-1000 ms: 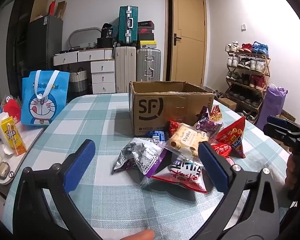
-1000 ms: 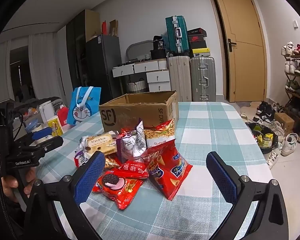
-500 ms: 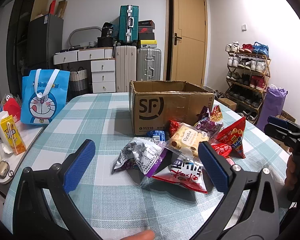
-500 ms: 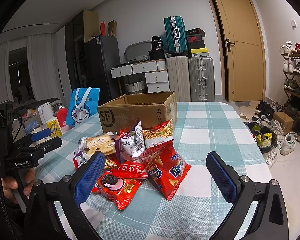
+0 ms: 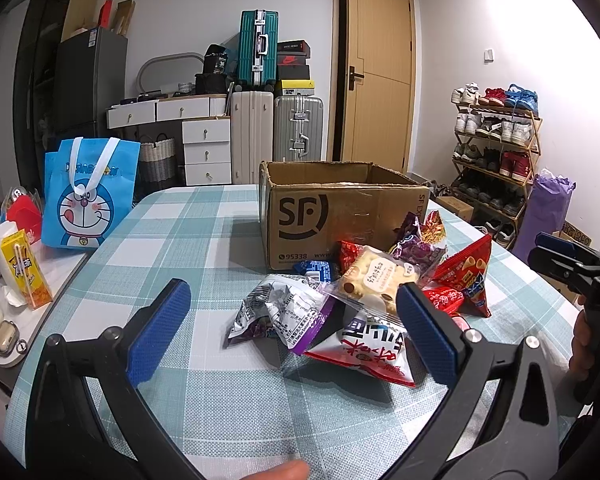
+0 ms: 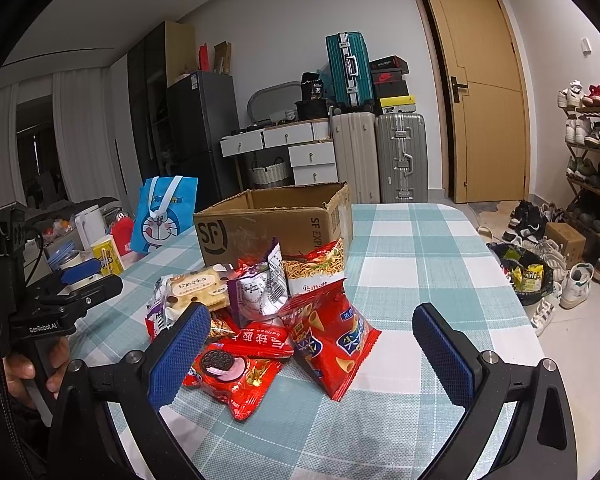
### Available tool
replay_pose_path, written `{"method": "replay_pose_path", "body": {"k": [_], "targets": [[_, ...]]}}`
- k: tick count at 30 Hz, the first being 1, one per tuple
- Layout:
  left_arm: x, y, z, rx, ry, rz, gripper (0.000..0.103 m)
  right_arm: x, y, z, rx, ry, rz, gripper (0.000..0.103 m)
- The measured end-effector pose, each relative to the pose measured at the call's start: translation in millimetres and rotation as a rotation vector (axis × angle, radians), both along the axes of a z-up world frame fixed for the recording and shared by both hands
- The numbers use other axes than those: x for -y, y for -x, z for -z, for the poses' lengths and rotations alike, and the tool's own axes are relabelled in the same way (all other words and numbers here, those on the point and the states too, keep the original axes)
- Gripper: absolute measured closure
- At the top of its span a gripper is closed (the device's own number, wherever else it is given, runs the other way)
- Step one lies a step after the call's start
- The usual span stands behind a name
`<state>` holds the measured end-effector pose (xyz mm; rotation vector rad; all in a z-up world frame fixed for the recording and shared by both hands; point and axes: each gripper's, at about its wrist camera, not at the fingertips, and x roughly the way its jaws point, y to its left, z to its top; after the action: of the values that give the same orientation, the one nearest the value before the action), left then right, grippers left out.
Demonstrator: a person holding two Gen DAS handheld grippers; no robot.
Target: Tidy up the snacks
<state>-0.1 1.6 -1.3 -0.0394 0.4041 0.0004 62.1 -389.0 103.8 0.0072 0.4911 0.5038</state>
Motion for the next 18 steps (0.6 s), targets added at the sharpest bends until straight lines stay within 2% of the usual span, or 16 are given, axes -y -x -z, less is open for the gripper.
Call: {"method": "replay_pose_path", "body": {"k": [18], "targets": [[-0.2, 0.0, 0.0, -0.001, 0.002, -0.001, 0.000, 3.1, -3.1, 1.7, -0.019, -0.006, 0.007, 0.000]]}}
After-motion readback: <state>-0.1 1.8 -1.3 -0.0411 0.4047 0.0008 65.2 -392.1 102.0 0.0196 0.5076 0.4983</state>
